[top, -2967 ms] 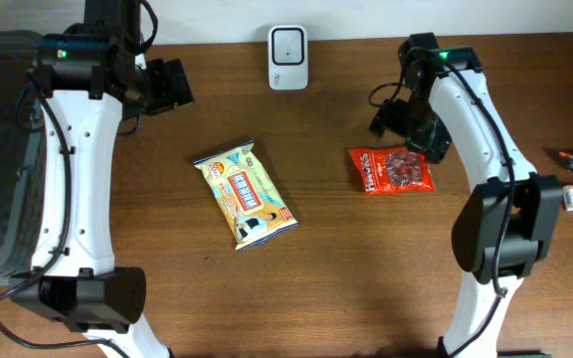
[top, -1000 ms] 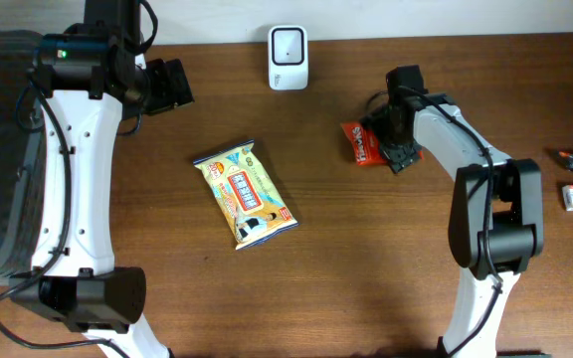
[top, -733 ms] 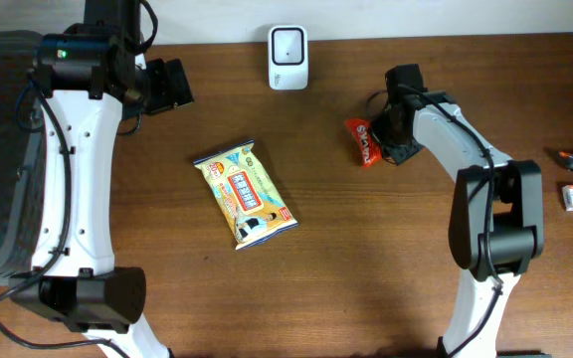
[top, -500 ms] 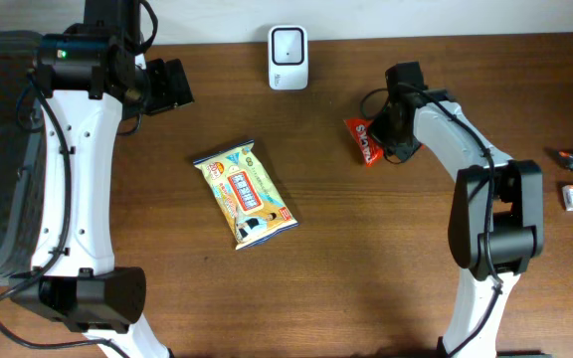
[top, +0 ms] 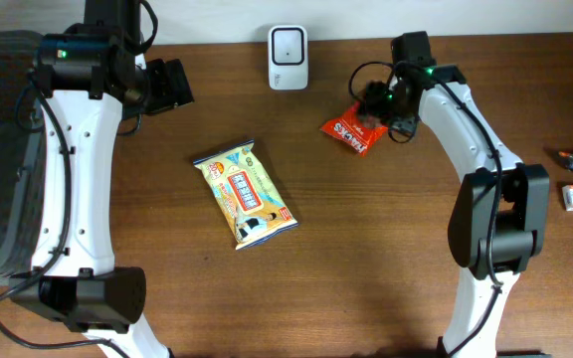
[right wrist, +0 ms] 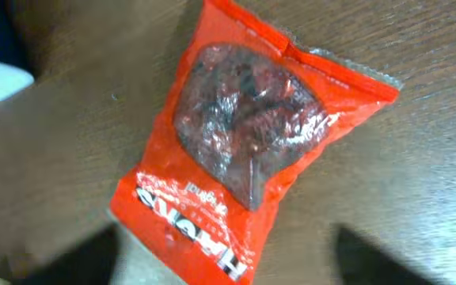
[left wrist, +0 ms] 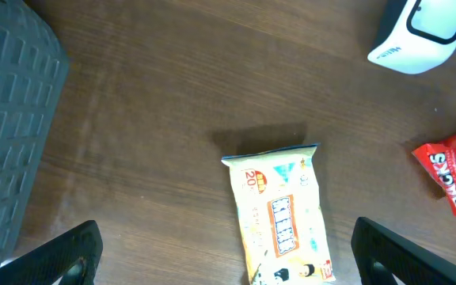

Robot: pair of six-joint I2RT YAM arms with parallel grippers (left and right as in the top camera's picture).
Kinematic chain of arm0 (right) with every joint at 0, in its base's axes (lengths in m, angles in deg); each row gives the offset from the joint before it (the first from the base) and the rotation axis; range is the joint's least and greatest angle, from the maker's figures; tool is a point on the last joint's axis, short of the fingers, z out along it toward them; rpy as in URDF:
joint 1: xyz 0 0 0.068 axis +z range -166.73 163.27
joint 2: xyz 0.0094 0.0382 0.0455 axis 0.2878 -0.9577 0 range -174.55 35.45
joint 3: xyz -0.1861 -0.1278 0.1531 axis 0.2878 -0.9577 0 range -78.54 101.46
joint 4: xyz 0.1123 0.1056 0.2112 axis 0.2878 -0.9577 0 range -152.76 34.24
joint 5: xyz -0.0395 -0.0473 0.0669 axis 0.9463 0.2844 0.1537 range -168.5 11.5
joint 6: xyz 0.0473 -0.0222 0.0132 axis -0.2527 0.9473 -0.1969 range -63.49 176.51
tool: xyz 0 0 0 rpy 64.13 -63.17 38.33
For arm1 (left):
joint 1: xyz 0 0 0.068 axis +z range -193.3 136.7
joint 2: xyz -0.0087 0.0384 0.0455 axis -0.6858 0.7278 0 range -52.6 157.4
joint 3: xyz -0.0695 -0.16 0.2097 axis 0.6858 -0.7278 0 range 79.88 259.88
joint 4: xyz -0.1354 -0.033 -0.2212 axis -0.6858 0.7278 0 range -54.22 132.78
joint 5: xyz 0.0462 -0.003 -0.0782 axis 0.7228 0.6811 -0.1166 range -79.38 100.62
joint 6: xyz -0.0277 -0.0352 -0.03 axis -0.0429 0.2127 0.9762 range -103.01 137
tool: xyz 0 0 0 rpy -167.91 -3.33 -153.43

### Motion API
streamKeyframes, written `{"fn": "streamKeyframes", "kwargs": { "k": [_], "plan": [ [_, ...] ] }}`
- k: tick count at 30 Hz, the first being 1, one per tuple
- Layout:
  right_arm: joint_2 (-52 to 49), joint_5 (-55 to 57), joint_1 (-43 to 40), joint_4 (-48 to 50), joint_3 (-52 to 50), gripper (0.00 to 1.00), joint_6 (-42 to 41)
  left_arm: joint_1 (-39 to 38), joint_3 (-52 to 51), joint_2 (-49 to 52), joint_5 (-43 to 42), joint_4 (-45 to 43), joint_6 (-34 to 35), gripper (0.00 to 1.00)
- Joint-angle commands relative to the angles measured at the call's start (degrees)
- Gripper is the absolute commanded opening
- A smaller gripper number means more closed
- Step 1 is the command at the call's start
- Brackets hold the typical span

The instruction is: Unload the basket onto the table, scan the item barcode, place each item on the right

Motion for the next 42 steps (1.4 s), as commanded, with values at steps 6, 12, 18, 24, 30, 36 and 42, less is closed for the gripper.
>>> {"fn": "streamKeyframes", "kwargs": {
  "k": [6, 12, 18, 24, 30, 36, 42],
  "plan": [
    [-8.0, 3.0, 4.1, 6.8, -1.3, 0.98, -14.7, 0.0, -0.1, 0.1, 0.6, -0.1, 0.6, 0.99],
    [-11.3, 10.4, 5.9, 6.3, -1.3, 0.59, -18.7, 0.0, -0.1, 0.1, 0.6, -0.1, 0.6, 0.99],
    [-11.5, 10.6, 5.4, 4.6, -1.3, 0.04, -17.1, 0.0, -0.1, 0.1, 0.6, -0.1, 0.6, 0.99],
    [-10.1, 9.6, 5.4, 4.2, 1.2, 0.04, -7.0, 0.0, -0.1, 0.1, 0.6, -0.1, 0.6, 0.99],
    [-7.2, 0.9, 5.5, 4.3, 9.7, 0.04, 4.4, 0.0, -0.1, 0.1, 0.6, -0.1, 0.6, 0.99],
    [-7.2, -18.4, 5.4, 18.1, 11.2, 0.04, 5.9, 0.0, -0.1, 0.1, 0.6, -0.1, 0.6, 0.99],
    [-7.5, -18.2, 9.4, 32.0, 11.2, 0.04, 5.6, 0.0, -0.1, 0.1, 0.6, -0.1, 0.6, 0.99]
  ]
}}
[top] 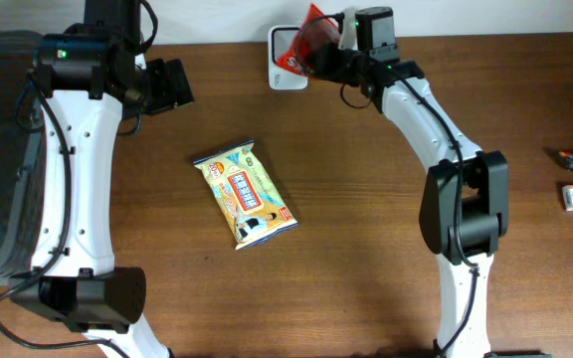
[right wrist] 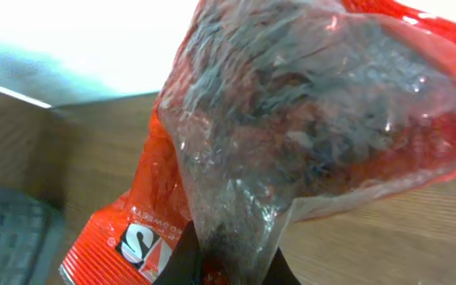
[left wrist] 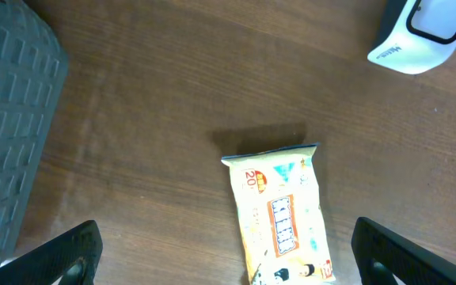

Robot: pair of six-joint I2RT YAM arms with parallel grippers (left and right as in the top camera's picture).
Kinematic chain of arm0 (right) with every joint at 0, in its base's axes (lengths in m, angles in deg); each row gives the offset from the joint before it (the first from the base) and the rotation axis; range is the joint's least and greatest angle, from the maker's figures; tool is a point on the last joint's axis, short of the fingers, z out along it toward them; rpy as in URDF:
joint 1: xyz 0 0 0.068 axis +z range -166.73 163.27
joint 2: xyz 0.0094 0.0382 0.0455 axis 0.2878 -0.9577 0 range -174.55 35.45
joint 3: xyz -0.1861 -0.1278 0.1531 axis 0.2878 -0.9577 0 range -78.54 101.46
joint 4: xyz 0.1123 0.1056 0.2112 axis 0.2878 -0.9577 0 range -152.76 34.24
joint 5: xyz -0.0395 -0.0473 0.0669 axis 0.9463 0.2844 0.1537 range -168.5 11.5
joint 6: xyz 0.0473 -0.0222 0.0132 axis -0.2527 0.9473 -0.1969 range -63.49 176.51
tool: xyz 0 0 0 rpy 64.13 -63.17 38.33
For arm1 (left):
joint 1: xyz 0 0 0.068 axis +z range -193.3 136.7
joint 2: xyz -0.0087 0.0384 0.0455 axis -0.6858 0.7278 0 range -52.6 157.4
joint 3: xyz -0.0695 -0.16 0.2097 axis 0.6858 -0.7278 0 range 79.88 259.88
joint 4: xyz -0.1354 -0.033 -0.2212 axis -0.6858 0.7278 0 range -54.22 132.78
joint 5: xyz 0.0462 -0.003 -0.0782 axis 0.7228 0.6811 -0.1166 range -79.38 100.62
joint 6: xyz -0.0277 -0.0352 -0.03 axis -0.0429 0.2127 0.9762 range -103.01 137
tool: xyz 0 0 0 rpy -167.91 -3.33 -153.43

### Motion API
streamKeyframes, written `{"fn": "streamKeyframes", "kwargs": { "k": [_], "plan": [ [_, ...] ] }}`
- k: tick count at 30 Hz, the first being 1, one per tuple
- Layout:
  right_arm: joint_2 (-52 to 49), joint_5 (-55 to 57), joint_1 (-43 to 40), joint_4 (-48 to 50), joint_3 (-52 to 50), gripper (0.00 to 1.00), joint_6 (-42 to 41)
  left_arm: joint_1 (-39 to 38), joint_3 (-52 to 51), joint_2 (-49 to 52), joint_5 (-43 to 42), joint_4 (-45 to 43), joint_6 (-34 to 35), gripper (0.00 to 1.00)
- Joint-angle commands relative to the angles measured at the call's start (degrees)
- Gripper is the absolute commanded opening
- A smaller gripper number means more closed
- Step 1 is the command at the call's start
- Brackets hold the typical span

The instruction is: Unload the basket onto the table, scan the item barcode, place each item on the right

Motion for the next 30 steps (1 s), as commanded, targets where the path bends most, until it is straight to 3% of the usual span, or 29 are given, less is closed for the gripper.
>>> {"fn": "streamKeyframes", "kwargs": {
  "k": [1, 8, 18, 24, 26, 30],
  "plan": [
    [0.7, 2.4, 3.3, 2.8, 1.2, 0.04, 0.8, 0.0, -0.1, 0.1, 0.6, -0.1, 0.6, 0.99],
    [-5.5, 7.7, 5.0, 14.3, 1.2, 0.04, -4.0, 0.0, -0.1, 0.1, 0.6, -0.1, 0.6, 0.99],
    [-7.5, 9.4, 4.7, 15.1, 1.2, 0.04, -4.2, 0.0, -0.1, 0.1, 0.6, -0.1, 0.6, 0.99],
    [-3.9, 2.1, 0.0, 15.0, 1.2, 0.04, -4.2, 0.0, -0.1, 0.1, 0.6, -0.1, 0.6, 0.99],
    [-1.0, -0.3, -3.0, 13.5, 1.2, 0.04, -4.2, 0.0, -0.1, 0.1, 0.6, -0.1, 0.6, 0.99],
    [5.7, 5.0, -11.8, -1.5, 1.2, 0.04, -4.2, 0.0, -0.1, 0.1, 0.6, -0.1, 0.6, 0.99]
  ]
}}
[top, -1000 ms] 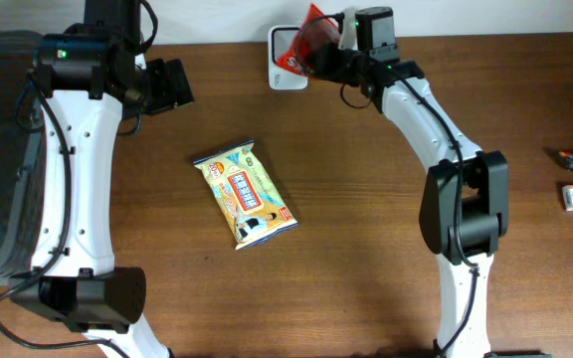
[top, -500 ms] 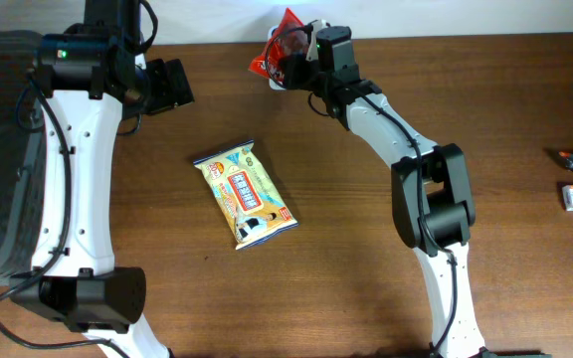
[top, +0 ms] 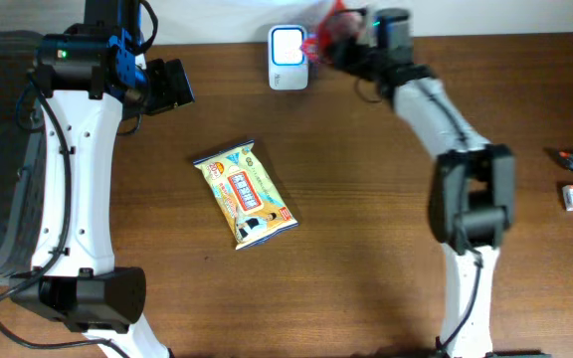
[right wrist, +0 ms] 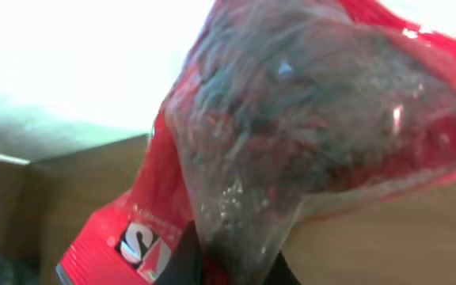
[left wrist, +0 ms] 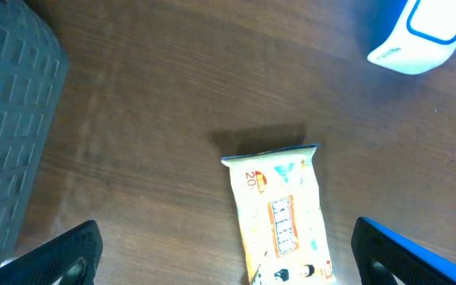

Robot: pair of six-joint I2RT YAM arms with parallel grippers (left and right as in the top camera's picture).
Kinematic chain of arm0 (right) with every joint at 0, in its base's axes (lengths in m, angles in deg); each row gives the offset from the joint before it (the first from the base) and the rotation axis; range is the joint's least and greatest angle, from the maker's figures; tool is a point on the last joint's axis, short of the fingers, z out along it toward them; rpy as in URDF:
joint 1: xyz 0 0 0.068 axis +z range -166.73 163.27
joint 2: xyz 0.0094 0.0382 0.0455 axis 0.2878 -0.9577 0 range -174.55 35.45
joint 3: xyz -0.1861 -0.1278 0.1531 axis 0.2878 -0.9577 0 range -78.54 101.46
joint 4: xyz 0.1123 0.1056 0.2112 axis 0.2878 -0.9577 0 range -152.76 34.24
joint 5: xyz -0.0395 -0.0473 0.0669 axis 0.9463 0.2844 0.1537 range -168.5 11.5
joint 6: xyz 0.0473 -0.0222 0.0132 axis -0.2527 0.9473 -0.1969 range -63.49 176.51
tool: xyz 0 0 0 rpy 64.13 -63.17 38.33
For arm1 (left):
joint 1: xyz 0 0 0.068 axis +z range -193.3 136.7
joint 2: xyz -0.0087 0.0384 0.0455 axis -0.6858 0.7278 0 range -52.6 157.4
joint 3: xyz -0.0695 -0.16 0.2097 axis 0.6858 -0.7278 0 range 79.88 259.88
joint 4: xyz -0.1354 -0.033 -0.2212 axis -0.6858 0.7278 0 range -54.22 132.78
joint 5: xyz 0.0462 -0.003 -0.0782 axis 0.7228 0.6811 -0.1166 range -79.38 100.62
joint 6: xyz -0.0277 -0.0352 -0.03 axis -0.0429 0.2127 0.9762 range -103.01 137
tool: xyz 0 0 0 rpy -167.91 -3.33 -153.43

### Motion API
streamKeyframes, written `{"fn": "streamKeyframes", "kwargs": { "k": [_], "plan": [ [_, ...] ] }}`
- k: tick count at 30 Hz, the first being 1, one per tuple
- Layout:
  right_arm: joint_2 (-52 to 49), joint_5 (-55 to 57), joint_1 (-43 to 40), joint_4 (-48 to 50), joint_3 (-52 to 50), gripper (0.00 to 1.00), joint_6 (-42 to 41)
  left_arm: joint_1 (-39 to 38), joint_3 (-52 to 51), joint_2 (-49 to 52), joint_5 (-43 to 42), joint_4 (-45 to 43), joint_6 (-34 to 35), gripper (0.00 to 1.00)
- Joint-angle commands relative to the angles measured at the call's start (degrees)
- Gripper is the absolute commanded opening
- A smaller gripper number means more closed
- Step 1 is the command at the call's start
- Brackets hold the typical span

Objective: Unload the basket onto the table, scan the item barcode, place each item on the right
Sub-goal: 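Carry the red bag to the right edge and release it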

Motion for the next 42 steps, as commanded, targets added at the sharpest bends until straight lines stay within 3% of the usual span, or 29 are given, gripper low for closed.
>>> {"fn": "streamKeyframes", "kwargs": {
  "k": [1, 8, 12, 17, 18, 19, 20, 21, 27, 33, 35, 38, 42],
  "plan": [
    [9.0, 6.4, -8.0, -10.7, 1.2, 0.04, 0.3, 0.0, -0.1, 0.1, 0.6, -0.1, 0.6, 0.99],
    [9.6, 22.4, -30.3, -37.7, 1.2, 0.04, 2.5, 0.0, -0.1, 0.1, 0.6, -0.1, 0.6, 0.99],
    [9.5, 24.0, -40.2, -39.0, -0.6, 0.04, 12.1, 0.0, -0.1, 0.1, 0.6, -0.1, 0.6, 0.99],
    [9.4, 24.0, -46.6, -34.7, -5.5, 0.05, 12.7, 0.0, -0.1, 0.1, 0.6, -0.1, 0.6, 0.99],
    [9.4, 24.0, -46.9, -34.2, -6.2, 0.19, 12.7, 0.0, -0.1, 0.1, 0.6, -0.1, 0.6, 0.99],
    [9.4, 24.0, -46.9, -34.3, -6.4, 0.67, 12.7, 0.0, -0.1, 0.1, 0.6, -0.1, 0.6, 0.99],
    [9.4, 24.0, -46.9, -34.5, -6.4, 0.95, 12.7, 0.0, -0.1, 0.1, 0.6, -0.1, 0.6, 0.99],
    [9.8, 24.0, -47.0, -34.8, -6.3, 0.99, 12.7, 0.0, -0.1, 0.1, 0.6, -0.1, 0.6, 0.99],
    [19.9, 21.0, -47.4, -37.6, -6.3, 0.99, 11.1, 0.0, -0.1, 0.1, 0.6, -0.1, 0.6, 0.99],
    [31.3, -8.4, -44.0, -41.3, -6.3, 0.99, 11.7, 0.0, -0.1, 0.1, 0.6, -0.1, 0.6, 0.99],
    [30.9, -18.0, -37.9, -42.1, -6.3, 0.99, 19.5, 0.0, -0.1, 0.1, 0.6, -0.1, 0.6, 0.99],
    [28.9, -18.1, -25.0, -43.8, -6.4, 0.99, 29.7, 0.0, -0.1, 0.1, 0.6, -0.1, 0.6, 0.99],
    [23.8, -12.2, -10.6, -43.6, -6.4, 0.99, 31.3, 0.0, -0.1, 0.1, 0.6, -0.1, 0.6, 0.99]
  ]
}}
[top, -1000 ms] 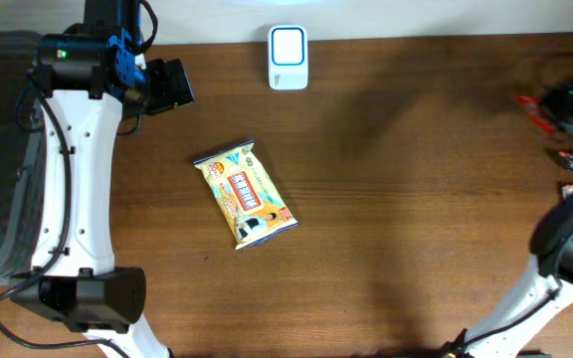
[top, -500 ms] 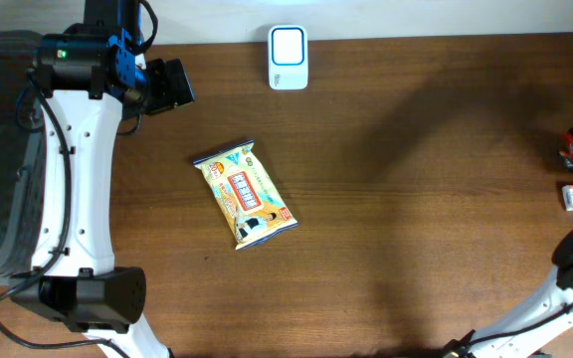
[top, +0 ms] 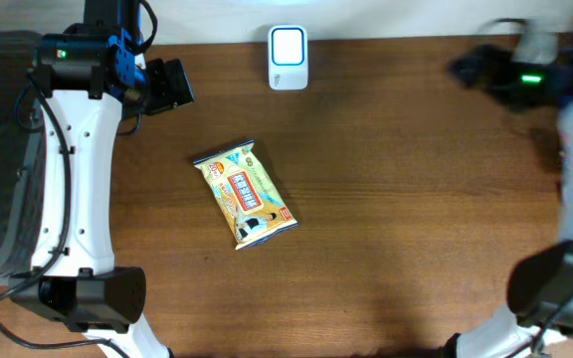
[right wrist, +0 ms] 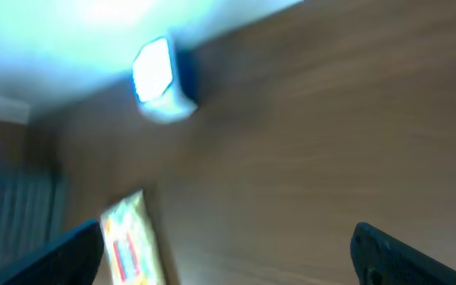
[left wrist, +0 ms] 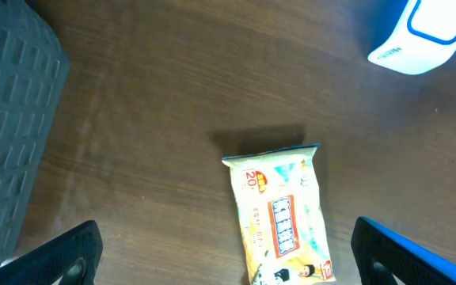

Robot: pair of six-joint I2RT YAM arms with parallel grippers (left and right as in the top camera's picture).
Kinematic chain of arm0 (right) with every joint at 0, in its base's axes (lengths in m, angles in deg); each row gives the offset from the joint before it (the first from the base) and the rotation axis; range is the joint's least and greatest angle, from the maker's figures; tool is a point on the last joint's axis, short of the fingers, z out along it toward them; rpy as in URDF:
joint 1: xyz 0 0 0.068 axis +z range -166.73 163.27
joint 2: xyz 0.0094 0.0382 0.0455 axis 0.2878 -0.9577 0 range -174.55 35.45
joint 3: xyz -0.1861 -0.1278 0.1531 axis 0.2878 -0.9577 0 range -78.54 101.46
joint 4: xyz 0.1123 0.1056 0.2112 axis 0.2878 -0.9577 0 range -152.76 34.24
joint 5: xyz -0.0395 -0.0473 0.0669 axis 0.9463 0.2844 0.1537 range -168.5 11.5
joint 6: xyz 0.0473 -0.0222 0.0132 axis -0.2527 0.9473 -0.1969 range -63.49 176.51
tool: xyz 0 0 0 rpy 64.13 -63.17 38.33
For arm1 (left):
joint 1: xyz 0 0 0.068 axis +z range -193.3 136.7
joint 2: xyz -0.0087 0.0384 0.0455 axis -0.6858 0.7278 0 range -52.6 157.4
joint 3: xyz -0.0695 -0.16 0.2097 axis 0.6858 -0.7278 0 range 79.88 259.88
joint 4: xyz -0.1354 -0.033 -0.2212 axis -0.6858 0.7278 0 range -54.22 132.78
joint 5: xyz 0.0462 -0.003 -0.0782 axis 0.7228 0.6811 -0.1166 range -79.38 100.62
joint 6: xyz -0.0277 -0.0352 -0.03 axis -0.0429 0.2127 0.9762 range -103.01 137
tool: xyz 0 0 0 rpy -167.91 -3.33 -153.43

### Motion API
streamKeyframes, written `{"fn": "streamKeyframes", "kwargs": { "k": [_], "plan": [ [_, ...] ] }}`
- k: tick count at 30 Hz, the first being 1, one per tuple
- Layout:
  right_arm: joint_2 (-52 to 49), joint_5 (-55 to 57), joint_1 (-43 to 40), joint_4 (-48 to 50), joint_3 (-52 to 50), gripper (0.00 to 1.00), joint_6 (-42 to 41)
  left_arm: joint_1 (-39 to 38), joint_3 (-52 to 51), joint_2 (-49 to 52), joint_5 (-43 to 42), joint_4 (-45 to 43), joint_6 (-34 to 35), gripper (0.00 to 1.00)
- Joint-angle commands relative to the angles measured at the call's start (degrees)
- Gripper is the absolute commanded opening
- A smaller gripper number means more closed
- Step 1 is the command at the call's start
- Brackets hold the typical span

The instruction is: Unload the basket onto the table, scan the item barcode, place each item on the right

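Observation:
The white barcode scanner (top: 288,45) stands at the table's back edge, also seen as scanner (left wrist: 422,32) and, blurred, as scanner (right wrist: 158,79). A yellow snack packet (top: 245,194) lies flat mid-table; the left wrist view shows the packet (left wrist: 282,218) below my left gripper (left wrist: 224,253), which is open and empty. My left gripper (top: 172,85) hangs at the back left. My right gripper (top: 466,68), motion-blurred at the back right, is open; the right gripper (right wrist: 228,253) holds nothing. The red packet is out of view.
A dark grey basket (left wrist: 6,119) stands off the table's left side, seen also as basket. The right arm runs down the right edge of the overhead view.
My right gripper was shut on the red packet beside the scanner; now it is open, empty and far to the right. The red packet is no longer in view. The left arm is unmoved.
My right gripper stood open over the red packet lying right of the scanner. It then held the packet up in front of the scanner, and still held it there a second later. Now it is open and empty at the back right.

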Motion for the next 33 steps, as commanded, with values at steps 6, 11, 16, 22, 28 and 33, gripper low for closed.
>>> {"fn": "streamKeyframes", "kwargs": {
  "k": [6, 11, 16, 22, 28, 33],
  "plan": [
    [-19.5, 3.3, 27.1, 1.0, 0.0, 0.96, 2.9, 0.0, -0.1, 0.1, 0.6, -0.1, 0.6, 0.99],
    [-26.2, 3.3, 34.7, 1.9, 0.0, 0.84, 2.8, 0.0, -0.1, 0.1, 0.6, -0.1, 0.6, 0.99],
    [-26.3, 2.3, 37.8, 1.8, -0.9, 0.67, 0.9, 0.0, -0.1, 0.1, 0.6, -0.1, 0.6, 0.99],
    [-26.3, 2.2, 38.7, 6.6, -9.7, 0.66, -5.2, 0.0, -0.1, 0.1, 0.6, -0.1, 0.6, 0.99],
    [-26.3, -0.2, 39.0, 8.0, -12.0, 0.20, -7.6, 0.0, -0.1, 0.1, 0.6, -0.1, 0.6, 0.99],
    [-25.9, 1.9, 38.9, 8.2, -12.0, 0.04, -7.6, 0.0, -0.1, 0.1, 0.6, -0.1, 0.6, 0.99]
  ]
}}
